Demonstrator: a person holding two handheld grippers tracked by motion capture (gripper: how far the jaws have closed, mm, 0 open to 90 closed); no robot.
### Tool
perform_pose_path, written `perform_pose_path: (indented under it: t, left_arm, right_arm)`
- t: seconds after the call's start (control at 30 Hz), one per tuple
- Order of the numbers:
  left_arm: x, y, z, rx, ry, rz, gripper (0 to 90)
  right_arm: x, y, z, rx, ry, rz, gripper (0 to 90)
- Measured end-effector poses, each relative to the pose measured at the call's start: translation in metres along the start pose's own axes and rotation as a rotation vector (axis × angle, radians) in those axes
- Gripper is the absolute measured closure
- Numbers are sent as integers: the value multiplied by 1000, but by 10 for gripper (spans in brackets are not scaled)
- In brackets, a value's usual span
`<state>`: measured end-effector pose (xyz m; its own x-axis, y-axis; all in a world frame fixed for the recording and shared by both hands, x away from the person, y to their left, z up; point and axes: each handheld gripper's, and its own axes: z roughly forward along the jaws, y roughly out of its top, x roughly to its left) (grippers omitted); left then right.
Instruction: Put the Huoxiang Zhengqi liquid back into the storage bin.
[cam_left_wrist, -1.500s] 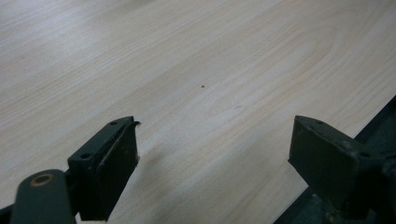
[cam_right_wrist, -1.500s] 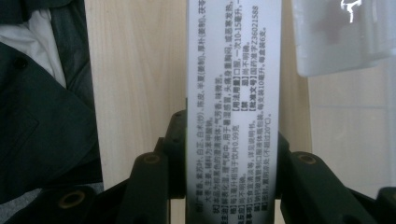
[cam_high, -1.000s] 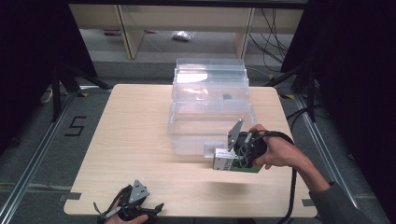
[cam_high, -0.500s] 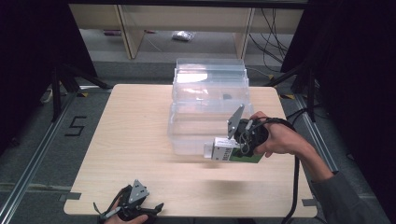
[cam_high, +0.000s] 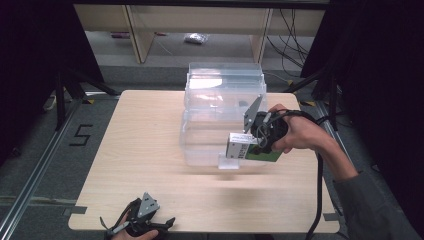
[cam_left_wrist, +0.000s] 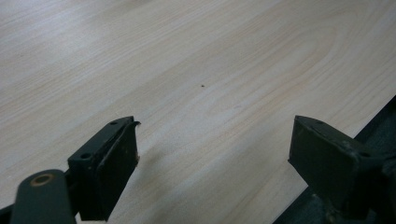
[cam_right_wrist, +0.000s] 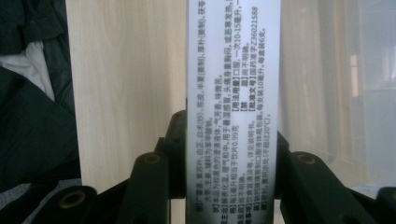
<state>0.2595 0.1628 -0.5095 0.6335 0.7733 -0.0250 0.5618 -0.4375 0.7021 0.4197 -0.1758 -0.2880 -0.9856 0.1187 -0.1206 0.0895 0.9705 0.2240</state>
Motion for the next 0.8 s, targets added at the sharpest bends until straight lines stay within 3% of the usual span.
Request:
perform_pose_path:
  t: [0.03,0.07,0.13,0.17,0.2,0.23,0.27,0.3,0.37,0.47,0.5,0.57,0.7,0.73,0.8]
  left_arm:
    - [0,0,0,-2,2,0,149]
    - [0,0,0,-1,2,1,149]
    - [0,0,0,0,1,2,149]
    - [0,0,0,-4,1,0,149]
    - [0,0,0,-2,2,0,149]
    - [0,0,0,-2,2,0,149]
    - [0,0,1,-3,2,0,149]
    - [0,0,1,-2,3,-1,150]
    - [0,0,0,-3,2,-1,149]
    - [0,0,0,-2,2,0,149]
    - [0,0,0,-3,2,-2,150]
    - [0,0,0,-4,0,-1,149]
    - [-1,0,1,-14,-1,-13,149]
    - [-1,-1,1,-13,-1,-12,150]
    - [-1,0,1,-12,0,-12,150]
  right_arm:
    - [-2,0,-1,5,-3,7,648]
    - [-5,1,-1,-12,-1,-21,649]
    - [-8,2,-3,-1,3,-2,649]
    - [-13,2,-2,-19,1,-28,649]
    - [-15,2,-3,-1,7,5,649]
    - [-15,2,-3,-1,7,5,649]
    - [-19,3,-2,-9,9,-32,649]
    - [-21,3,-2,1,9,-2,649]
    - [-27,4,-1,-3,3,3,649]
    - [-34,5,3,-5,13,-14,649]
    - [-35,5,4,3,15,9,648]
    - [-40,5,8,8,12,-8,649]
    - [-48,3,14,5,9,5,648]
    - [-54,3,18,4,12,-26,648]
    - [-55,3,19,19,12,0,649]
